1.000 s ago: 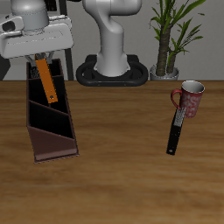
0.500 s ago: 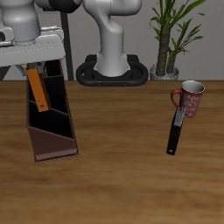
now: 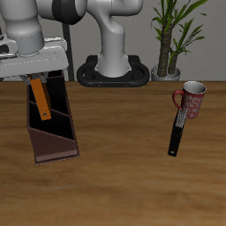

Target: Place the left striped book into the right desk caddy's right compartment and place the right striped book into the right desk caddy's right compartment and place the orange book into the right desk caddy's left compartment

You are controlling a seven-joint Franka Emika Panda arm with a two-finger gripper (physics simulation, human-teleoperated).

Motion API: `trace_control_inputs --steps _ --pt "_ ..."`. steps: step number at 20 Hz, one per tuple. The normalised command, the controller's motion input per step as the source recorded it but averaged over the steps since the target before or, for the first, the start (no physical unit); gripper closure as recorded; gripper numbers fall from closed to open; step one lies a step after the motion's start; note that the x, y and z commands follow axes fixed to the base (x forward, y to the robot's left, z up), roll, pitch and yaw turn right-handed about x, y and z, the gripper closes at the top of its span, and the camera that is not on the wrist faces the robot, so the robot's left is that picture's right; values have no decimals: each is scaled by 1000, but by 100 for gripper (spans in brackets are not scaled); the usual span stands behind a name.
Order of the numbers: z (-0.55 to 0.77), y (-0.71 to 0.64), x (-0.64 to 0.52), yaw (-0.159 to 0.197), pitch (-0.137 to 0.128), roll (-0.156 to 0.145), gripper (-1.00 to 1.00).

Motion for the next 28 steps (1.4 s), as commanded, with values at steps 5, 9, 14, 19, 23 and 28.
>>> trace_control_inputs --steps 5,9,14,19,23,28 --pt "-156 -83 9 -7 -7 -24 100" --pt "-259 27 -53 1 6 19 100" --pt "-448 60 108 -8 61 13 100" --pt "-303 33 152 21 47 -38 -100" --pt "0 -121 -42 -28 20 -54 -100" --pt "8 -38 -22 7 25 -61 -100"
